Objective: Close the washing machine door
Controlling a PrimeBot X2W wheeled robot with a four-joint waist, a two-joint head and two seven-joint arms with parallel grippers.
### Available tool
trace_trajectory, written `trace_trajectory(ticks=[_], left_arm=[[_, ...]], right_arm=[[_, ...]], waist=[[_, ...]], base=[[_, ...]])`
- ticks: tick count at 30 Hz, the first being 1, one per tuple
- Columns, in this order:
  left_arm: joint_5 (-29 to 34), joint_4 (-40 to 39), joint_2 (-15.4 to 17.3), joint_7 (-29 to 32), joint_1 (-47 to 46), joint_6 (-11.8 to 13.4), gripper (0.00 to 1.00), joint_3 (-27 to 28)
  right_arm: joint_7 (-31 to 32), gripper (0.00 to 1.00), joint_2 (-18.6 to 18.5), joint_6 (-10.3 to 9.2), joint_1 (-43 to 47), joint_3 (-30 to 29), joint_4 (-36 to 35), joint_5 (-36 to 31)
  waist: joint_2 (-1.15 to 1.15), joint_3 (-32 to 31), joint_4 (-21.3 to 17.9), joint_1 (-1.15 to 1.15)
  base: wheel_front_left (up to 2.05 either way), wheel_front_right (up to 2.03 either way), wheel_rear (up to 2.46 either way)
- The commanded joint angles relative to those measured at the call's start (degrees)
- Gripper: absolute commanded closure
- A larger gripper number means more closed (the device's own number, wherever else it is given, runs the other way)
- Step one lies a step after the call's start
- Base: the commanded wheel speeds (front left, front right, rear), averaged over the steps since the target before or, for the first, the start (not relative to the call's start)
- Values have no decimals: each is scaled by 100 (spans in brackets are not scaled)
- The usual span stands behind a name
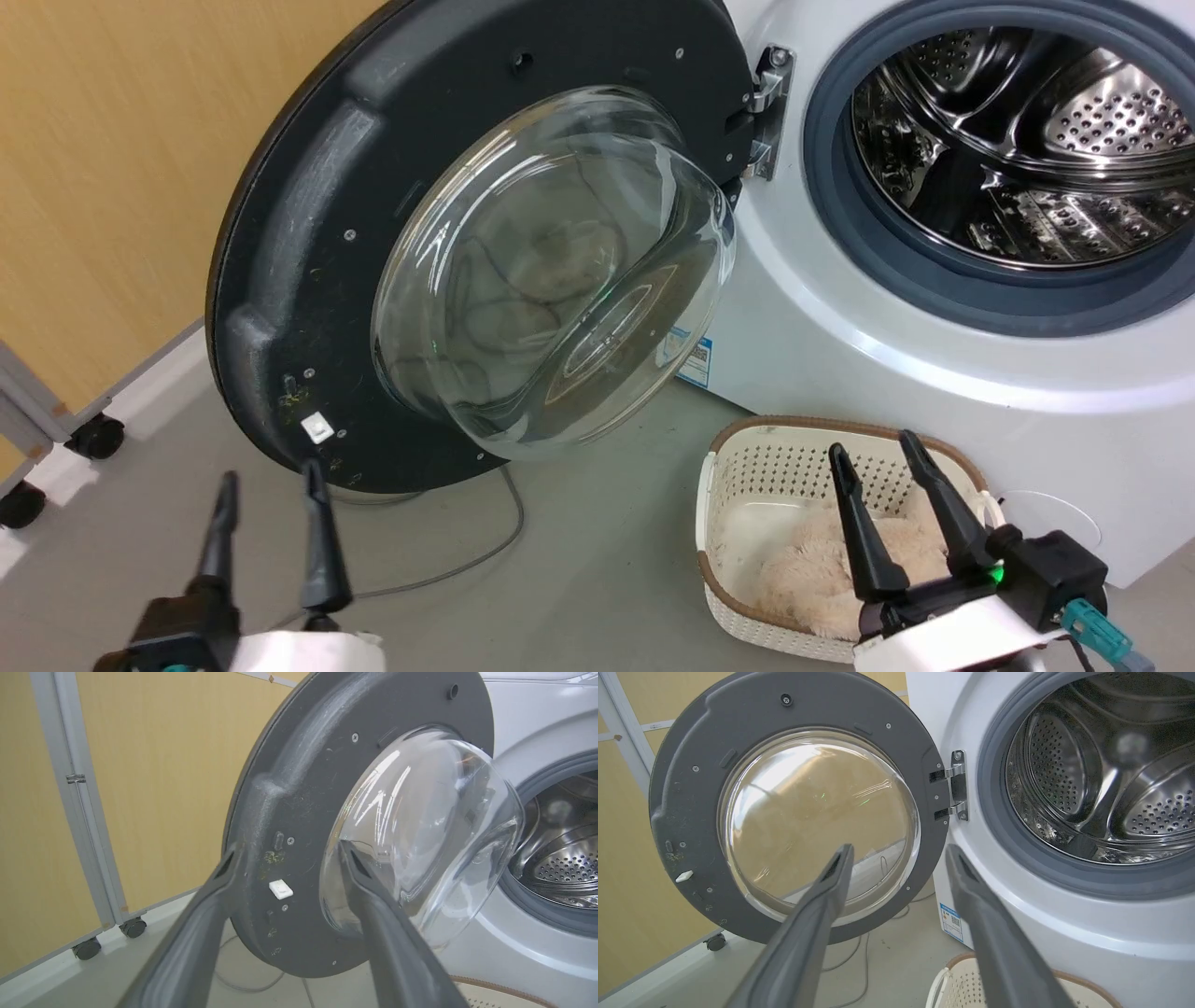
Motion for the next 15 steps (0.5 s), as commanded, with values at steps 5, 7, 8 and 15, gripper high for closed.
trace_trajectory(ticks=[5,7,8,15], left_arm=[[90,-232,34,-30,-19,-263,100,416],[87,-332,71,-30,-100,-369,100,599],[67,-382,87,-30,-152,-424,100,697],[-190,-496,383,-30,-712,-859,100,1395]], right_arm=[[-28,0,8,3,-91,-13,-7,11],[-28,0,8,3,-77,-63,-36,-9],[-28,0,8,3,-65,-86,-56,-14],[-28,0,-33,3,-99,-89,-167,-119]], waist=[[0,50,-2,0],[0,76,-5,0],[0,92,-8,0],[0,379,-138,0]], base=[[0,0,0],[0,0,0],[0,0,0],[0,0,0]])
